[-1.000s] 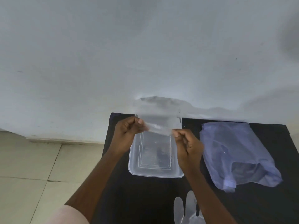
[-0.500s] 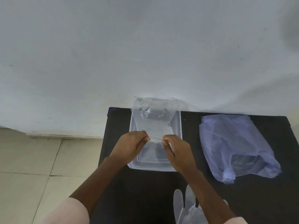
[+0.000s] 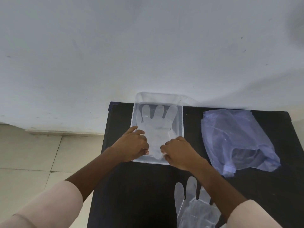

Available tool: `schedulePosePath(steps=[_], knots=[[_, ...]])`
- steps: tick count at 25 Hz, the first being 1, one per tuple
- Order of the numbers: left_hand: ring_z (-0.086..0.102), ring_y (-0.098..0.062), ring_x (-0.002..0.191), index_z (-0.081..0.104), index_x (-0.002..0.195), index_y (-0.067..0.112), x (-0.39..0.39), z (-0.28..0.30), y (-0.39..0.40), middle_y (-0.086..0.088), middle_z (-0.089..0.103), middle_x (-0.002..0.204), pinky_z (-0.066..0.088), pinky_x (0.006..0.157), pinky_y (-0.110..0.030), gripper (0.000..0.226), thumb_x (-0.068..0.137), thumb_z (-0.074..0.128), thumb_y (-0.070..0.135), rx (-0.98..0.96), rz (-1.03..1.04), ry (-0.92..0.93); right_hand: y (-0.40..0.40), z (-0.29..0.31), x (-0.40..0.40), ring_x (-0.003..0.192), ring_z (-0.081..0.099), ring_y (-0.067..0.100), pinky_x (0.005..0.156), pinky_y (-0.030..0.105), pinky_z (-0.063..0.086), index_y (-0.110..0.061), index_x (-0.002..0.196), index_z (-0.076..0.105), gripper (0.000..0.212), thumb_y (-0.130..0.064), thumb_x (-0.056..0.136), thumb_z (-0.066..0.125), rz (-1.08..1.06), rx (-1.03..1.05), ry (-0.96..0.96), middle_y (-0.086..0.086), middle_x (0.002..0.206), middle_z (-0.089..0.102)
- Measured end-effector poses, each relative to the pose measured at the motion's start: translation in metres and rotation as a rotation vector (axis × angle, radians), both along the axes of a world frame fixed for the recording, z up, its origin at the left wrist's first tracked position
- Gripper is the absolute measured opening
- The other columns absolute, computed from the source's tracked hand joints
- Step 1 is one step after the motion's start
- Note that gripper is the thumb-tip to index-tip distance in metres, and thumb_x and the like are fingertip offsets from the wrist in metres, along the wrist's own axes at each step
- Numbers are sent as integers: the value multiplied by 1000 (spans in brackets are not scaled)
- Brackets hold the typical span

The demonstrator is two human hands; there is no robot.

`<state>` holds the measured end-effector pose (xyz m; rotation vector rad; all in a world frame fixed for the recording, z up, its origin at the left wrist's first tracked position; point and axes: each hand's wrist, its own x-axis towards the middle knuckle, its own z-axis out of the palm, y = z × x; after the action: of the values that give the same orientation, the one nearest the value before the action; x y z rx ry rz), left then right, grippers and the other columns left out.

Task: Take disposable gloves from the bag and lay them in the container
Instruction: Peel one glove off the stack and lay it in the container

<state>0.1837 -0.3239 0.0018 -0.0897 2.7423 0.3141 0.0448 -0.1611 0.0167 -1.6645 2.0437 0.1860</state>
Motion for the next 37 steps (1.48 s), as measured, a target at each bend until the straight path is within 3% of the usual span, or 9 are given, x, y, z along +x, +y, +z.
schedulePosePath(steps=[6, 9, 12, 15, 19, 26, 30, 33, 37], knots=[[36, -24, 138, 69, 113, 24, -3, 6, -1, -1, 56, 140, 1, 118, -52, 49, 95, 37, 56, -31, -59, -160, -6, 6, -8, 138, 32, 27, 116, 56, -5, -29, 128, 56, 39, -20, 90, 61, 61, 222, -23, 3, 141, 52], [42, -25, 134, 69, 114, 23, -7, 12, 6, -2, 56, 139, 10, 117, -53, 45, 94, 42, 53, -65, -50, -118, -8, 16, -16, 130, 41, 24, 116, 48, 15, -30, 116, 64, 28, -25, 88, 64, 10, 98, -116, -2, 134, 57], [54, -24, 122, 63, 120, 21, -16, 15, 17, -5, 62, 131, 33, 110, -49, 37, 94, 50, 43, -109, 13, -12, -20, 28, -33, 107, 57, 20, 97, 35, 43, -26, 111, 65, 24, -25, 86, 66, -137, -129, -125, -1, 119, 65], [59, -23, 111, 59, 124, 19, -28, 15, 24, -5, 65, 124, 42, 102, -44, 34, 92, 58, 30, -136, 105, 47, -40, 36, -54, 98, 62, 20, 89, 37, 52, -18, 108, 68, 23, -18, 85, 67, -204, -143, -97, 3, 113, 67], [53, -26, 118, 57, 126, 21, -32, 10, 25, -6, 61, 129, 35, 104, -48, 39, 89, 62, 30, -167, 147, 29, -61, 37, -66, 94, 63, 20, 85, 33, 51, -16, 101, 71, 20, -14, 81, 71, -136, -42, -59, 3, 108, 69], [43, -33, 131, 40, 138, 25, -31, -11, 39, -9, 48, 142, 26, 110, -57, 72, 81, 50, 68, -18, 241, -112, -70, 29, -62, 101, 59, 21, 93, 35, 40, -20, 106, 65, 27, -23, 81, 73, -72, -58, 44, 1, 111, 68], [39, -32, 133, 35, 140, 23, -40, -13, 47, -10, 43, 146, 27, 111, -57, 85, 75, 54, 73, -42, 258, -127, -66, 24, -61, 100, 60, 20, 93, 34, 45, -18, 105, 66, 25, -22, 81, 73, -56, -82, 18, 2, 110, 69], [48, -30, 124, 47, 133, 19, -43, -6, 46, -9, 52, 136, 35, 104, -52, 68, 83, 52, 64, 1, 358, -33, -67, 20, -64, 98, 61, 21, 94, 36, 42, -18, 104, 66, 22, -19, 82, 71, -5, -70, 86, 3, 107, 69], [56, -25, 113, 57, 126, 19, -35, -3, 38, -4, 64, 123, 42, 97, -45, 38, 93, 47, 37, 38, 446, 115, -76, 11, -68, 99, 57, 22, 96, 41, 32, -19, 101, 67, 18, -14, 83, 66, 113, 45, 167, 2, 104, 69]])
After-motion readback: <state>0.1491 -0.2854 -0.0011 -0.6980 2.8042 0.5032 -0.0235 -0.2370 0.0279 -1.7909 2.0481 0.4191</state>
